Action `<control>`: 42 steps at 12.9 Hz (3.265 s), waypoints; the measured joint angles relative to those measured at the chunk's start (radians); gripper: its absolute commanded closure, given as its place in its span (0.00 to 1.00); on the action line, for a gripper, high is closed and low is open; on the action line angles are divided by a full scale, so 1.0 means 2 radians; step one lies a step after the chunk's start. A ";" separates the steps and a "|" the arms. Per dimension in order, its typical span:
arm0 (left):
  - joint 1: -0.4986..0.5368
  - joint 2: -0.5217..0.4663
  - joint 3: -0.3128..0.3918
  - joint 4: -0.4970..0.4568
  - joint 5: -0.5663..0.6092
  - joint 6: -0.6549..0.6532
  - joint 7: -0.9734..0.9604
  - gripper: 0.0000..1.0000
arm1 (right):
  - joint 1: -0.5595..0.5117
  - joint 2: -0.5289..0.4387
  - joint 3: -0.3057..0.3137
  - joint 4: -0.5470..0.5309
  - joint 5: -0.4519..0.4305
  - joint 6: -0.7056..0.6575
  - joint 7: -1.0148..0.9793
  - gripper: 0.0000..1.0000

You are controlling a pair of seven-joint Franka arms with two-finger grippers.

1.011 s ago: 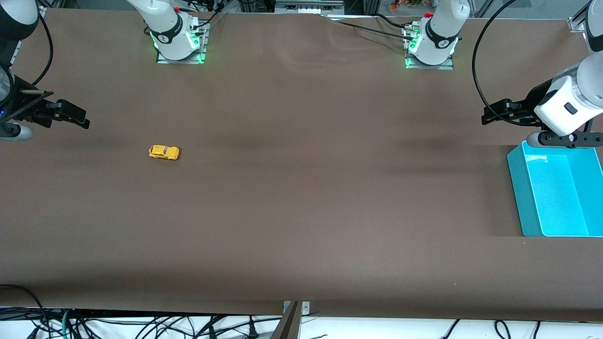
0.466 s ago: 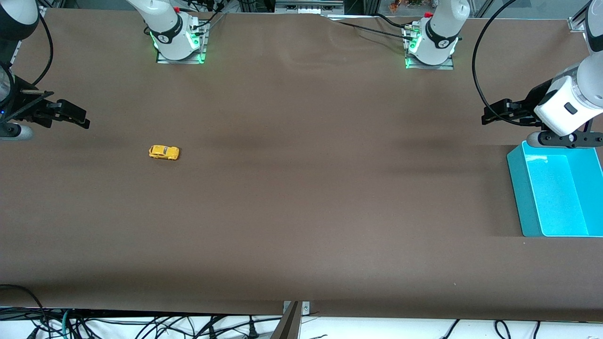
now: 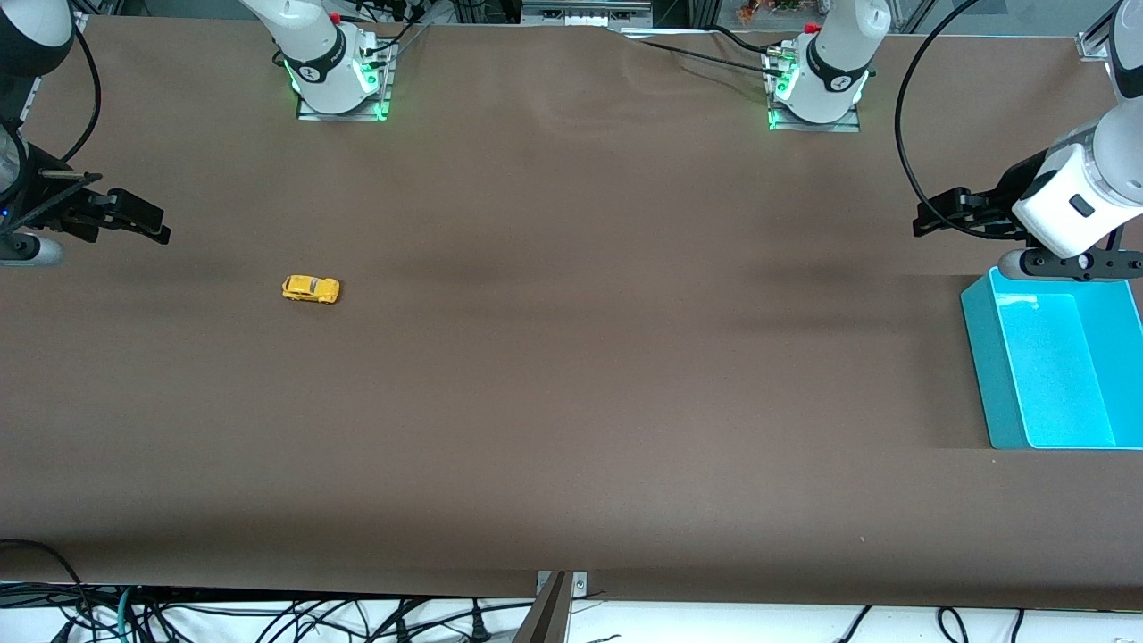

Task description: Wind and store yellow beetle car

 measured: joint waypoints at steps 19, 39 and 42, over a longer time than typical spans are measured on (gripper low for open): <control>0.000 0.000 0.000 0.001 0.000 0.000 0.000 0.00 | -0.001 0.037 0.063 -0.125 -0.015 0.054 -0.323 0.00; -0.001 0.001 -0.001 0.002 0.000 0.000 0.114 0.00 | -0.017 0.140 0.060 -0.351 -0.053 0.491 -0.629 0.86; -0.004 0.006 -0.001 0.001 0.000 0.000 0.230 0.00 | -0.017 0.139 0.060 -0.350 -0.054 0.491 -0.631 0.90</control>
